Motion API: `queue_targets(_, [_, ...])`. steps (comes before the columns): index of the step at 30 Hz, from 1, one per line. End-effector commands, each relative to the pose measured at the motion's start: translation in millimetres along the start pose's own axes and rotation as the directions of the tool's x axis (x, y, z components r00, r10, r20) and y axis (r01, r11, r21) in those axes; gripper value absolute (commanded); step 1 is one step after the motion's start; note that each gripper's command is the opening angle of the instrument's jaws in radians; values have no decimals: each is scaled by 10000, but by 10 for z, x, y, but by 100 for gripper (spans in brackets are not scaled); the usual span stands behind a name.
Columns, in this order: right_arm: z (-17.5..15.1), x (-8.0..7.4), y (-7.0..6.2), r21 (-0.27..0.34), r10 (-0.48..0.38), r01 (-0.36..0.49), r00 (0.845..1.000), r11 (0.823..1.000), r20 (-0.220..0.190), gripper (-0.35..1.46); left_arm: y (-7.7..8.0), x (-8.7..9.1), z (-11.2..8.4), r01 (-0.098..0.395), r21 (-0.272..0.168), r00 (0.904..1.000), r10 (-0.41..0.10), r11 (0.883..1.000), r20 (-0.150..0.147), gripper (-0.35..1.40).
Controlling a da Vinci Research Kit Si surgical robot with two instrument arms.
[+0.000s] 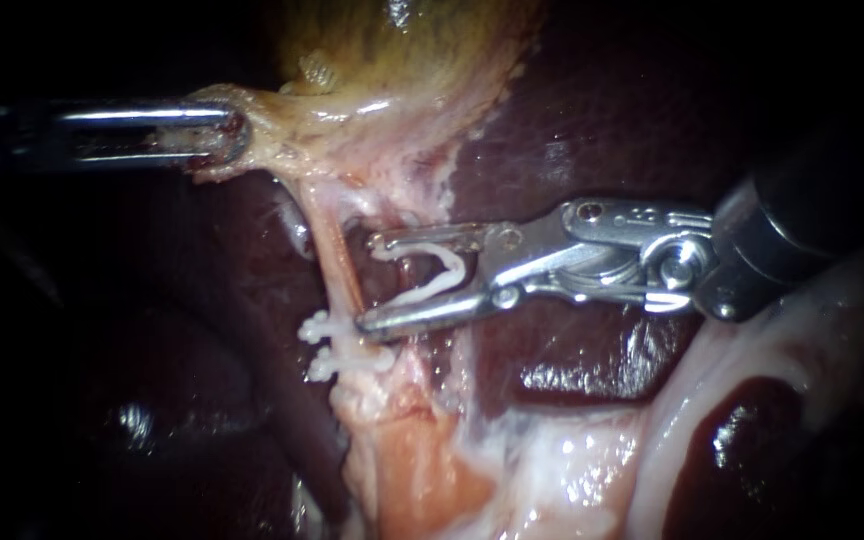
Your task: Clipping third clip left tube
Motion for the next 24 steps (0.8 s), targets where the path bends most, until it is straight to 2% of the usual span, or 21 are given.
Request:
queue_targets(1, [5, 2, 3, -29, 3, -3, 10000, 10000, -5, 50, 0, 0, 0, 3, 7, 10000, -3, 10000, -1, -35])
queue_targets(13, [52, 16, 15, 208, 227, -213, 9974, 9996, -687, 50, 1, -1, 2, 2, 18, 10000, -2, 10000, -8, -35])
queue_targets(16, [58, 20, 17, 279, 248, -219, 9940, 9994, -1069, 50, 1, 0, 3, 3, 50, 10000, -3, 10000, -25, -35])
queue_targets(20, [58, 28, 14, 660, 295, -193, 9870, 9976, -1578, 50, 1, 0, 4, 4, 54, 10000, -3, 10000, -27, -35])
queue_targets(24, [55, 43, 4, 801, 362, -226, 9843, 9965, -1729, 50, 1, 0, 4, 4, 57, 10000, -4, 10000, -29, -35])
